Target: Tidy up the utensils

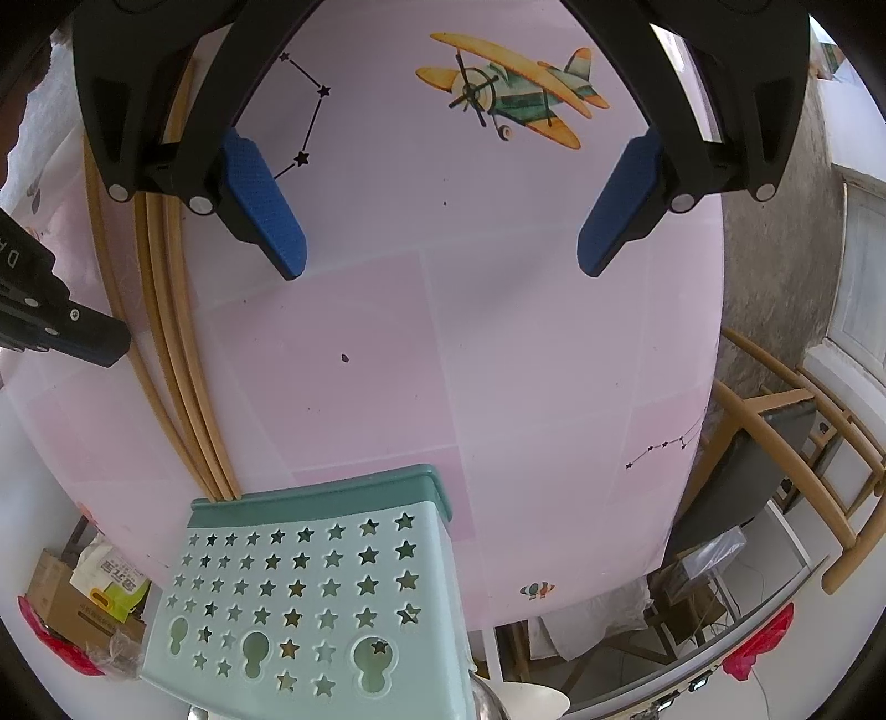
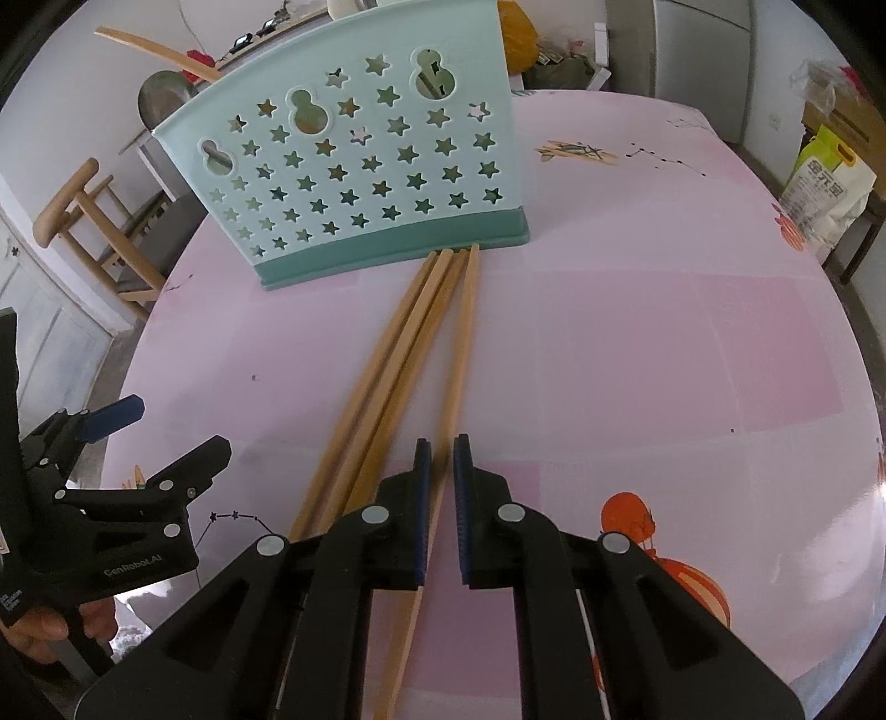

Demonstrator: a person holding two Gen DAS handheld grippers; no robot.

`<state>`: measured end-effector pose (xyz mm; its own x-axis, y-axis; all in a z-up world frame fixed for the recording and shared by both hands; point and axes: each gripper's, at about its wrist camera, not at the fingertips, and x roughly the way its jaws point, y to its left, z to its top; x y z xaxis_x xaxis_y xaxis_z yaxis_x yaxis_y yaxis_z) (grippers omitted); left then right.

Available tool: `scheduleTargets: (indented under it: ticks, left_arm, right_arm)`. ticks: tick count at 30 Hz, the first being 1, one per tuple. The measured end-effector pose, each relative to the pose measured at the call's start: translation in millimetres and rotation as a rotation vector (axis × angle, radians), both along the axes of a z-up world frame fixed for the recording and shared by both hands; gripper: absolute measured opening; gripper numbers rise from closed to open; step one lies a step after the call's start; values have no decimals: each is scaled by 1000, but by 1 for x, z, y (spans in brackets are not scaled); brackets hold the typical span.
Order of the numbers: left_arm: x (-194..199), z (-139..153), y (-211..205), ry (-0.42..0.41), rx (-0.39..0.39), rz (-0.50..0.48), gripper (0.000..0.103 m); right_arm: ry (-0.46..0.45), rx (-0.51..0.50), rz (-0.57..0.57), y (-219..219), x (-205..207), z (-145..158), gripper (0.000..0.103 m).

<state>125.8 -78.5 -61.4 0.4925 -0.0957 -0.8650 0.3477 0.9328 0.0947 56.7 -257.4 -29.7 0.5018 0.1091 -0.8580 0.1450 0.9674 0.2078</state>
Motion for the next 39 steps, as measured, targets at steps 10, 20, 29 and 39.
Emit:
scheduleTargets:
  ticks: [10, 20, 29, 39]
  left_arm:
    - [-3, 5, -2, -17, 12, 3, 95]
    - [-7, 9, -4, -49, 31, -6, 95]
    - [-11, 13, -5, -67, 24, -16, 95]
    - [-29, 39, -11, -68, -266, -233, 77]
  right_arm:
    - [17, -13, 11, 2, 1, -1, 8]
    - [17, -31, 7, 3, 1, -4, 8]
    - [19, -35, -33, -12, -5, -5, 7]
    - [13, -7, -87, -34, -11, -8, 7]
